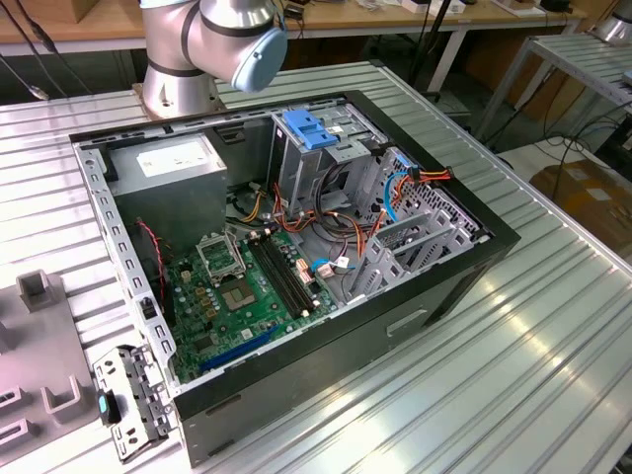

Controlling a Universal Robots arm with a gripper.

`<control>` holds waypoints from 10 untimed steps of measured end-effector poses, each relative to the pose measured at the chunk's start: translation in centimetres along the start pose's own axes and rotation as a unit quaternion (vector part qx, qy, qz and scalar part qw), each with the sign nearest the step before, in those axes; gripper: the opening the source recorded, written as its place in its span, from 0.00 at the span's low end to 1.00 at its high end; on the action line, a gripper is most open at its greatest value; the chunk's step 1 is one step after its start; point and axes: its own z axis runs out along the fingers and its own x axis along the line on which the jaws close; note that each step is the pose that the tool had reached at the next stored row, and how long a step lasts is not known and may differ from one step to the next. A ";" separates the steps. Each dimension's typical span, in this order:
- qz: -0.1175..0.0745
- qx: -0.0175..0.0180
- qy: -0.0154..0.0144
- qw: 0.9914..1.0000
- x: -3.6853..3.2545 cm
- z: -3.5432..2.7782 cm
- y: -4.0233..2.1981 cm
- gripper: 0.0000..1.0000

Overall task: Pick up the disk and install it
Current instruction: 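Pick up the disk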

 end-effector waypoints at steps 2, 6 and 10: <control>0.000 0.000 0.000 1.000 0.00 0.00 -0.22 0.37; 0.000 0.000 0.000 1.000 -0.01 -0.01 -0.86 0.37; 0.000 0.000 0.000 1.000 -0.02 -0.02 -1.45 0.37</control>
